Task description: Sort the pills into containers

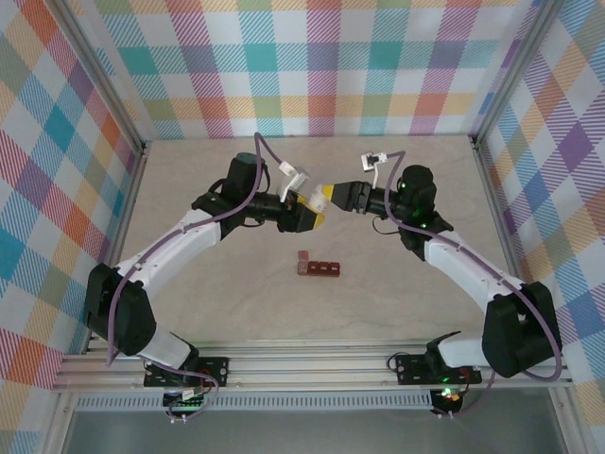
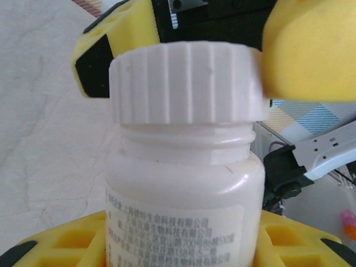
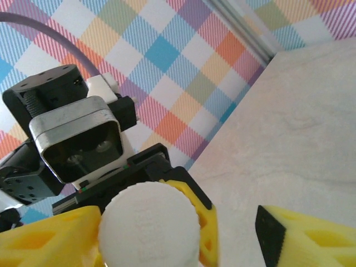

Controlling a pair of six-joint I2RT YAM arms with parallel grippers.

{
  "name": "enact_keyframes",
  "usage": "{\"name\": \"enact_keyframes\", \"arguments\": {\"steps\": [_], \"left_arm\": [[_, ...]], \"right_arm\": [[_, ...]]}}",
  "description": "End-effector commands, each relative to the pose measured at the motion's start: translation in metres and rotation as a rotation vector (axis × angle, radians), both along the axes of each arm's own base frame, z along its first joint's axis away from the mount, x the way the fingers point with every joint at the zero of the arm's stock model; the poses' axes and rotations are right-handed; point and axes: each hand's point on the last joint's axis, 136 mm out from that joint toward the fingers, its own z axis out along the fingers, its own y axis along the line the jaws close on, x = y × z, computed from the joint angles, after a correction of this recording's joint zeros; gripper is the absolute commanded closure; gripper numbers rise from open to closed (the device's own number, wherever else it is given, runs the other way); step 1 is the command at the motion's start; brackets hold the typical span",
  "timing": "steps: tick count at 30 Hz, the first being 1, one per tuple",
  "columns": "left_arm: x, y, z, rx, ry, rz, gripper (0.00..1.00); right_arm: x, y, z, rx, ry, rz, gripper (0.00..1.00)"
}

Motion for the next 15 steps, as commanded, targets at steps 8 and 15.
{"name": "enact_keyframes", "arguments": {"steps": [8,15], "left_arm": [[0.026,0.020,-0.019,0.203,-0.184,0.174,1.00],[0.026,0.016,-0.027,0.251,-0.220,0.183,1.00]], "right_arm": [[0.015,-0.021,0.002,-0.013,0.160,-0.197,0.18],[0.024,-0.011,-0.014,-0.039,0.278,-0.250,0.17]]}}
